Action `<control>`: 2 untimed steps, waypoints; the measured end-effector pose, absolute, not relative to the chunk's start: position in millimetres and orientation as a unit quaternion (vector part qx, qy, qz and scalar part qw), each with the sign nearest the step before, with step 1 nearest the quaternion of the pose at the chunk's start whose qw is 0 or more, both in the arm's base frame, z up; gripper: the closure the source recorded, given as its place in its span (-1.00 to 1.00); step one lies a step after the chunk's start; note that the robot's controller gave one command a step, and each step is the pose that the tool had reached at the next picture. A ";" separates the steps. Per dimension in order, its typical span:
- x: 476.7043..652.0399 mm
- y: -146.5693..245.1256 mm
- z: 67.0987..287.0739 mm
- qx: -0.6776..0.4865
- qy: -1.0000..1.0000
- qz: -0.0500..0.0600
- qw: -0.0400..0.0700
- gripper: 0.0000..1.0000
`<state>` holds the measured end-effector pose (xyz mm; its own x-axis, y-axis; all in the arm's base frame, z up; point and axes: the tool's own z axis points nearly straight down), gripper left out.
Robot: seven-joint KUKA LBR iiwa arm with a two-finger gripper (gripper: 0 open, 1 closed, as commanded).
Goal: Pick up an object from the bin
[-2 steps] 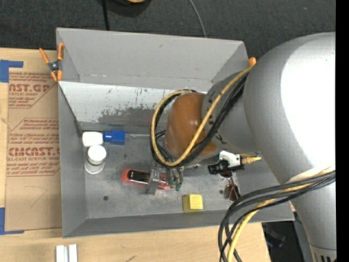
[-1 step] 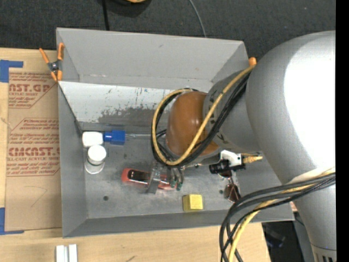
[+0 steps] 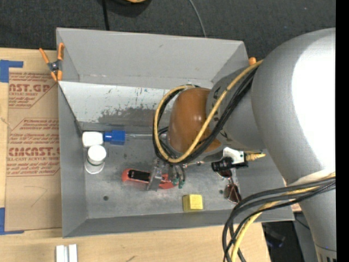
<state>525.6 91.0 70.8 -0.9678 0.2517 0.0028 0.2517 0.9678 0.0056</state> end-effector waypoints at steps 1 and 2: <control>526.0 91.1 79.9 -0.127 -0.992 -0.003 0.000 1.00; 524.2 91.0 90.4 -0.127 -0.992 -0.002 0.004 1.00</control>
Offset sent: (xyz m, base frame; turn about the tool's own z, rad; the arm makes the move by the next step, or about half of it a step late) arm -0.0001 0.0001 0.1078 0.0000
